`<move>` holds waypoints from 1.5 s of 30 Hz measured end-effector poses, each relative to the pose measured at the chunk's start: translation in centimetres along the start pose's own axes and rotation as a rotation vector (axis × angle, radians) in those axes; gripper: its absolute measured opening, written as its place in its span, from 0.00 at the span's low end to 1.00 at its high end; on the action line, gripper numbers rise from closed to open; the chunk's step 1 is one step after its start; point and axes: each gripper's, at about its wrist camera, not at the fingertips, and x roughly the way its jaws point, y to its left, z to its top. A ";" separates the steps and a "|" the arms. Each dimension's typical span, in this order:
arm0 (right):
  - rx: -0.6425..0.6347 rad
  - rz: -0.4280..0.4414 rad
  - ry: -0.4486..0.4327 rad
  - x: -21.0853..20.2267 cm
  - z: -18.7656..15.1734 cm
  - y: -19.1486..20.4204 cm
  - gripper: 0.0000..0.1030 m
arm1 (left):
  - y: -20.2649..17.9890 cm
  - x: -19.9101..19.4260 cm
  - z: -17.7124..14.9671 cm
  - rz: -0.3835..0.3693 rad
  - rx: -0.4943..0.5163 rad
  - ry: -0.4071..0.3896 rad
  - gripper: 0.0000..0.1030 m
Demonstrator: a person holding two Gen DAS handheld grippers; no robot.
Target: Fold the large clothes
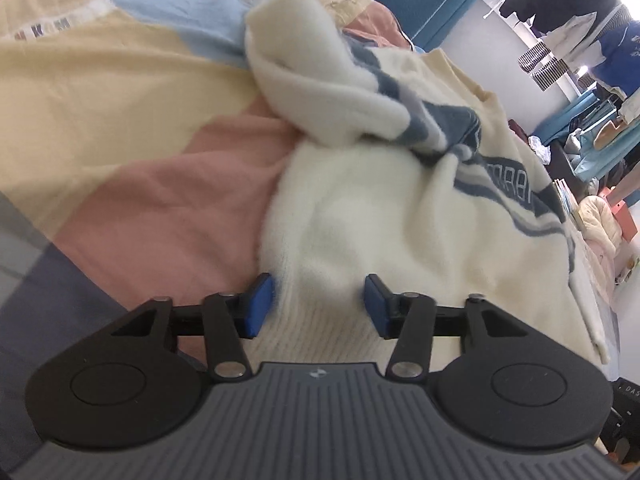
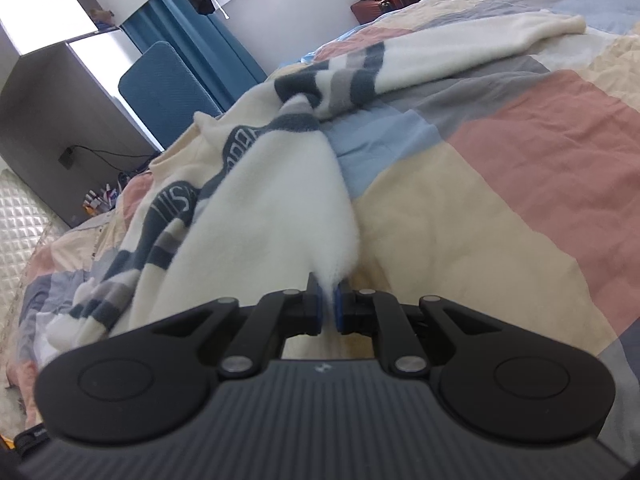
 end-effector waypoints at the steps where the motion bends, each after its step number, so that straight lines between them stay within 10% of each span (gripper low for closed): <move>1: 0.000 -0.005 0.005 0.2 0.0 -0.1 0.09 | 0.1 0.0 0.0 -0.004 -0.010 0.001 0.34; 3: 0.007 -0.007 0.014 0.4 0.1 -0.3 0.09 | 0.1 -0.6 0.1 -0.024 -0.022 -0.013 0.15; 11: -0.040 -0.028 -0.043 -2.2 -0.1 0.6 0.09 | -1.0 -6.4 -0.8 -0.136 -0.026 -0.065 0.00; 22: -0.091 -0.148 -0.041 -2.6 -0.3 1.9 0.12 | 0.7 -6.7 -1.5 -0.162 -0.090 -0.021 0.00; 25: -0.041 -0.130 -0.043 -2.7 0.0 1.1 0.13 | 1.8 -6.1 0.2 -0.146 -0.155 -0.034 0.12; 26: -0.037 -0.118 -0.042 -2.7 0.0 1.1 0.16 | 2.2 -5.8 0.9 -0.125 -0.179 -0.040 0.30; 30: -0.066 -0.067 -0.086 -3.1 -0.1 1.9 0.64 | 4.4 -4.6 4.4 -0.044 -0.269 -0.113 0.44; 45: -0.205 0.060 0.002 2.3 -1.8 5.7 0.63 | 7.4 6.4 11.9 -0.073 -0.442 -0.177 0.43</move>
